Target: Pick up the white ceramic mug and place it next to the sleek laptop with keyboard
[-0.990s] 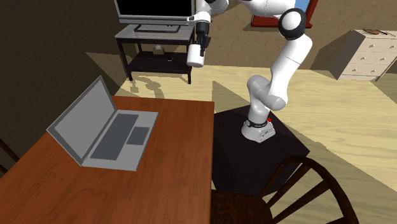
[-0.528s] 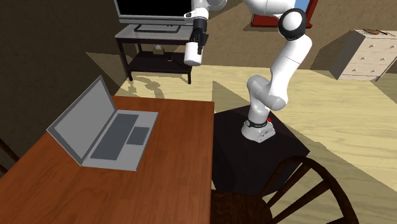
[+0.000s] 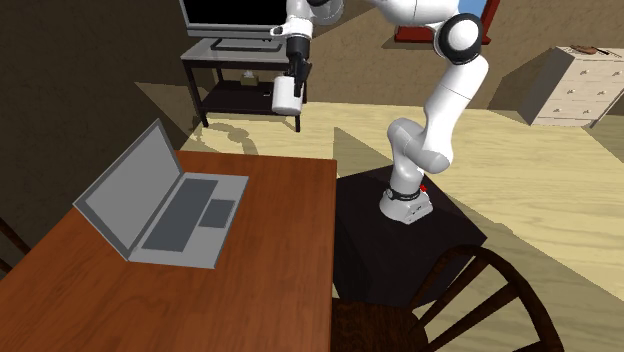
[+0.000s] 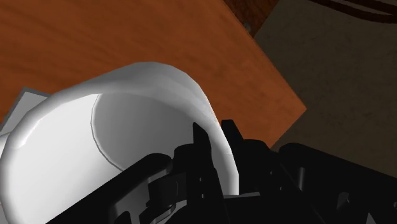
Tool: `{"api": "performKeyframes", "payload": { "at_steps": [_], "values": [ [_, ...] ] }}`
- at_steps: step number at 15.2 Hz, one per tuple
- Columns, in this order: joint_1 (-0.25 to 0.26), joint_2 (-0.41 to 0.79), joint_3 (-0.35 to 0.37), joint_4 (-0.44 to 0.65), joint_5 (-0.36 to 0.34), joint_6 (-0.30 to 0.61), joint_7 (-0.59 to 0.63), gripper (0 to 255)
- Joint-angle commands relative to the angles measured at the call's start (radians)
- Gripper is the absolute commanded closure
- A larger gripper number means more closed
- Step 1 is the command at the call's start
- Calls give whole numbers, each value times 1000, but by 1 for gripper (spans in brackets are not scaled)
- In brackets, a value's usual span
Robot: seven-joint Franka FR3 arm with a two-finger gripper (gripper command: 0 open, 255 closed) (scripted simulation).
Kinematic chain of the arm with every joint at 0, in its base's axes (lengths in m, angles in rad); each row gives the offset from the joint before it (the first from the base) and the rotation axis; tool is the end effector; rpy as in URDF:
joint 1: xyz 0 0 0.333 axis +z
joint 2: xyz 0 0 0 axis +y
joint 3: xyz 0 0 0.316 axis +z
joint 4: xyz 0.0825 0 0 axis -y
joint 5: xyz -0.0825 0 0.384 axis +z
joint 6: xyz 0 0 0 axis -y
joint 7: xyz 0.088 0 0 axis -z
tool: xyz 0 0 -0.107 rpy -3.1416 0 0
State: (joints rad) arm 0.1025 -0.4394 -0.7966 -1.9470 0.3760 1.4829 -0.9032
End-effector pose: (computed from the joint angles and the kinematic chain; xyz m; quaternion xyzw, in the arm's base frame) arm 0.3254 -0.2991 0.6078 -0.9297 -0.1349 -0.1839 0.2893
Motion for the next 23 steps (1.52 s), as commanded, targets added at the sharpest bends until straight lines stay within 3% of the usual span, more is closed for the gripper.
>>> {"api": "performKeyframes", "payload": {
  "at_steps": [1, 8, 23],
  "values": [
    [17, 16, 28, -7, 25, 38, 28, 255],
    [87, 105, 106, 12, 114, 146, 107, 255],
    [78, 107, 95, -175, 123, 301, 0, 255]
  ]
}}
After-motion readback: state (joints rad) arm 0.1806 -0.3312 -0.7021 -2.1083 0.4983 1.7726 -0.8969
